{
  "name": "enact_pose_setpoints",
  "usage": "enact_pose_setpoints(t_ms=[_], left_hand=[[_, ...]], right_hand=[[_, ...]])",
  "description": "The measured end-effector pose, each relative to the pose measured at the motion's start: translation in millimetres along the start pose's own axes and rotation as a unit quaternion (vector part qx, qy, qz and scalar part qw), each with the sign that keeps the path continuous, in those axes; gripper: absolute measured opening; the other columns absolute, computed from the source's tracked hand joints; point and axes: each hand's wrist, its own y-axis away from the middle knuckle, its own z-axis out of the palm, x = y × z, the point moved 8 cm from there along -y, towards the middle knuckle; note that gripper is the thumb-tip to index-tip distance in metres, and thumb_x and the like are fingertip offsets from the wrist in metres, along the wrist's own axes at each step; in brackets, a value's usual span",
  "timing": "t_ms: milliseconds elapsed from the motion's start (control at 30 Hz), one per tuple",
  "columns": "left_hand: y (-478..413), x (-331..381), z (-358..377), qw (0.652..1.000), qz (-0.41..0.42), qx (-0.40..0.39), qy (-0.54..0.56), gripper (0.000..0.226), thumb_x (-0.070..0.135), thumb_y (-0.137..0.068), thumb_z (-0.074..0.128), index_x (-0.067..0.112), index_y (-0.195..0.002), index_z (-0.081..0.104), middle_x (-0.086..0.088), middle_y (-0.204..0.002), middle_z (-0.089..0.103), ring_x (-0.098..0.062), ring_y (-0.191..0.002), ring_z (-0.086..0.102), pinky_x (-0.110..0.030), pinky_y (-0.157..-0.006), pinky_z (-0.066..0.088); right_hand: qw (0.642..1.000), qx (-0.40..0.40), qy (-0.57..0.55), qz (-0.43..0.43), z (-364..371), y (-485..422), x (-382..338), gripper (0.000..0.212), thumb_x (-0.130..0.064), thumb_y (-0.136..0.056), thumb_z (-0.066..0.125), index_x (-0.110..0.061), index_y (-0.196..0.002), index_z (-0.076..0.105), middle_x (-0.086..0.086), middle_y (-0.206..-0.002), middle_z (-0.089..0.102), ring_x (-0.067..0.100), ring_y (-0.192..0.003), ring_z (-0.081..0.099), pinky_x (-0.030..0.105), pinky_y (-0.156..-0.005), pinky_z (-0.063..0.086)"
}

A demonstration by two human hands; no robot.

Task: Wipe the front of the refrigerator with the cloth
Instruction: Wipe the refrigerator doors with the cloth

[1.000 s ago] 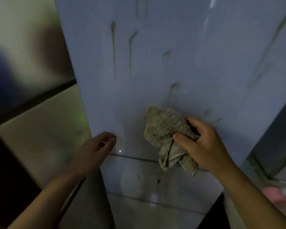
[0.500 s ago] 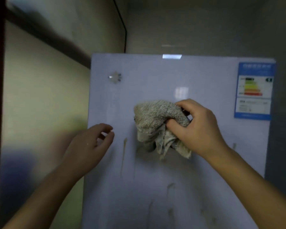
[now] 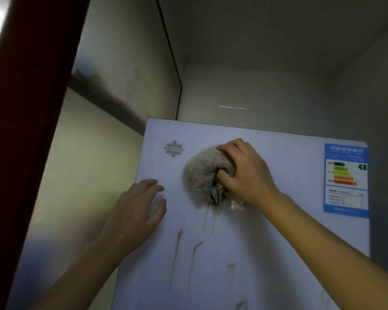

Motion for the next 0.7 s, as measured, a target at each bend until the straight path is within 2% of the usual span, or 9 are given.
enact_pose_setpoints(t_ms=[100,233,367,533,600,700], left_hand=[[4,-6,6,1.000,0.009,0.004,-0.004,0.059,0.050,-0.094,0.034,0.013,-0.125,0.068,-0.004,-0.137,0.061,-0.025,-0.126,0.058,-0.042,-0.103,0.049],[9,-12,14,1.000,0.018,0.010,-0.006,0.055,0.046,-0.095,0.037,0.011,-0.127,0.066,-0.006,-0.139,0.060,-0.026,-0.127,0.057,-0.040,-0.105,0.048],[12,-14,20,0.999,0.037,0.017,-0.014,0.051,0.040,-0.096,0.041,0.007,-0.126,0.067,-0.010,-0.141,0.060,-0.029,-0.127,0.058,-0.042,-0.104,0.050],[14,-17,28,0.998,0.054,0.025,-0.034,0.051,0.038,-0.096,0.040,0.008,-0.127,0.066,-0.011,-0.144,0.057,-0.030,-0.130,0.057,-0.042,-0.102,0.049],[16,-19,30,0.996,0.065,0.037,-0.044,0.049,0.037,-0.096,0.042,0.007,-0.127,0.066,-0.012,-0.145,0.056,-0.030,-0.130,0.056,-0.042,-0.102,0.049],[20,-22,34,0.993,0.080,0.060,-0.058,0.048,0.034,-0.095,0.045,0.005,-0.127,0.067,-0.015,-0.146,0.056,-0.033,-0.133,0.056,-0.045,-0.105,0.049]], right_hand=[[0.998,0.029,-0.006,-0.063,11,5,-17,0.051,-0.009,-0.078,0.071,-0.012,-0.127,0.060,0.008,-0.129,0.054,0.027,-0.112,0.051,0.038,-0.091,0.047],[0.994,0.072,-0.020,-0.085,25,10,-21,0.048,0.000,-0.076,0.070,-0.015,-0.122,0.069,0.008,-0.125,0.060,0.028,-0.112,0.053,0.039,-0.089,0.042],[0.994,0.078,0.000,-0.082,35,16,-19,0.038,-0.017,-0.081,0.066,-0.017,-0.118,0.074,0.003,-0.120,0.066,0.025,-0.112,0.056,0.036,-0.089,0.040],[0.994,0.043,0.047,-0.085,47,27,-24,0.048,-0.040,-0.088,0.055,-0.017,-0.128,0.069,0.005,-0.129,0.062,0.025,-0.118,0.054,0.029,-0.092,0.031],[0.994,0.043,0.049,-0.086,48,29,-25,0.051,-0.050,-0.093,0.053,-0.018,-0.130,0.068,0.005,-0.132,0.061,0.024,-0.121,0.051,0.031,-0.094,0.032],[0.991,0.084,0.053,-0.089,44,28,-28,0.039,-0.042,-0.098,0.059,-0.017,-0.125,0.071,0.008,-0.128,0.063,0.026,-0.118,0.053,0.038,-0.092,0.040]])
